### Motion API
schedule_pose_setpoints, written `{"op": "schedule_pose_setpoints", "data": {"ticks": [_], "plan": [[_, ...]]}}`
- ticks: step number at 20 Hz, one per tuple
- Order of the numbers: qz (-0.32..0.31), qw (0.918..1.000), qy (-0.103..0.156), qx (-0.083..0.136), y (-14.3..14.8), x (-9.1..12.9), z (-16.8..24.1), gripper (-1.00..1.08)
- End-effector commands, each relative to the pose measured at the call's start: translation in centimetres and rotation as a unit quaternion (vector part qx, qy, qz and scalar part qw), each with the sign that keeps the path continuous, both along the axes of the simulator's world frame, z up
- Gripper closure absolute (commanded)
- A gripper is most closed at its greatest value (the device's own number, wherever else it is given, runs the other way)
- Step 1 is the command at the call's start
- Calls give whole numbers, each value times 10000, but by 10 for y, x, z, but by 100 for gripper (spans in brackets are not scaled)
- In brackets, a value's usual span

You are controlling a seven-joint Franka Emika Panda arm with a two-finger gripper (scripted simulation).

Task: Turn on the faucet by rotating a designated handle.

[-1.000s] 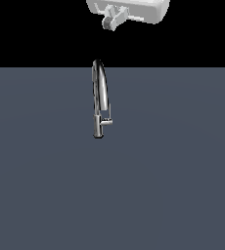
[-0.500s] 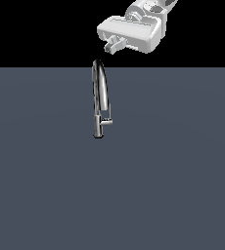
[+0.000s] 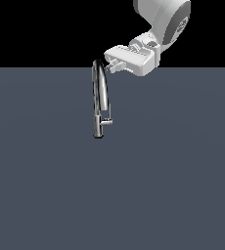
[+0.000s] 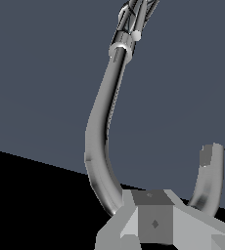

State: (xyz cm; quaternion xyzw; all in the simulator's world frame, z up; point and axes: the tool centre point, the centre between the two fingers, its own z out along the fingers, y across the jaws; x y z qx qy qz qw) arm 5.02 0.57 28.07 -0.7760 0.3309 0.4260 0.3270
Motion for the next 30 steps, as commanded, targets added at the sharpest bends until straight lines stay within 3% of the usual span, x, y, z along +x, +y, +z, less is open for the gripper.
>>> {"op": "schedule_pose_setpoints", "data": {"ticks": [1,8,17,24,30], "plan": [[-171,9995,202,176,0,10,-15,108],[-660,9926,772,659,1,35,-58,108],[-1247,9739,1450,1222,6,59,-114,108],[-1527,9609,1771,1484,11,68,-142,108],[-1630,9555,1887,1578,13,71,-153,108]]}}
